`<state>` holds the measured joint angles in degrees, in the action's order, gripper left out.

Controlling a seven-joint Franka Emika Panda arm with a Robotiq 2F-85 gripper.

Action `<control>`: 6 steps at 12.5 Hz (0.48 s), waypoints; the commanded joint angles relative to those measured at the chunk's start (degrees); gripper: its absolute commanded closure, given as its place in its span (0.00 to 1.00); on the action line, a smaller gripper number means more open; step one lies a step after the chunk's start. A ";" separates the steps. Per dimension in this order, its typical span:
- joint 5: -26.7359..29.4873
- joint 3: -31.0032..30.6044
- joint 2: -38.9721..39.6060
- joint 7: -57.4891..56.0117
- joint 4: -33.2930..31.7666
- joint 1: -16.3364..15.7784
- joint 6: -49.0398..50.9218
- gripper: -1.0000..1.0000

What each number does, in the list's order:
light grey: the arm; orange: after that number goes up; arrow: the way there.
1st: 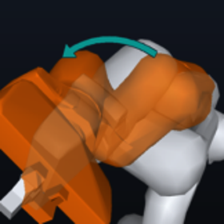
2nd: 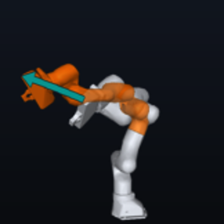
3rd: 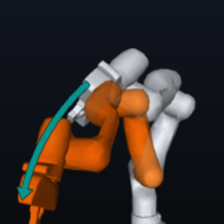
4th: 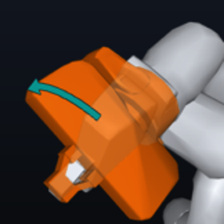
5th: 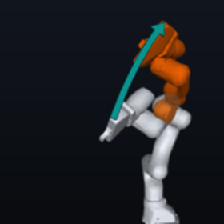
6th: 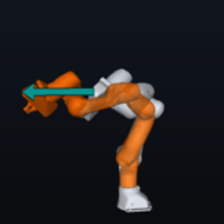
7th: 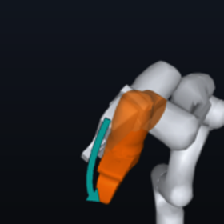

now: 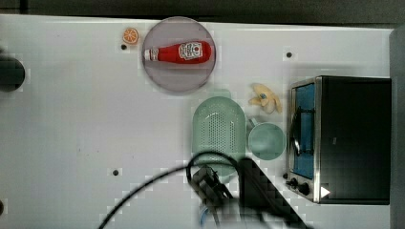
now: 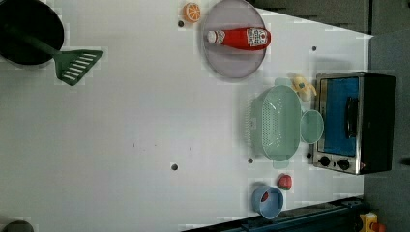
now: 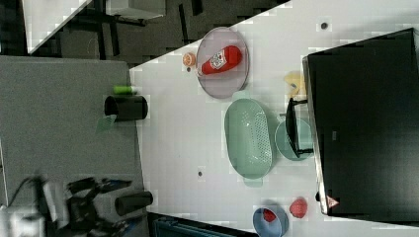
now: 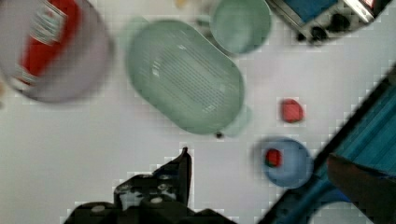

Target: Drag strainer right to left.

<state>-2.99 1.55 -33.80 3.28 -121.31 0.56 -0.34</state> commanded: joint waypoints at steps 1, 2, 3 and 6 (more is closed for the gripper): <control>0.30 0.96 5.43 -1.54 -4.30 0.78 -6.60 0.00; 0.30 0.94 6.69 -0.85 -6.79 0.78 -10.45 0.00; 0.30 0.94 8.26 0.47 -9.36 0.78 -14.62 0.00; 0.30 0.86 14.28 9.60 -16.09 0.77 -26.91 0.00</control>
<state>-3.26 2.34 -21.14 8.44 -134.62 1.15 -27.88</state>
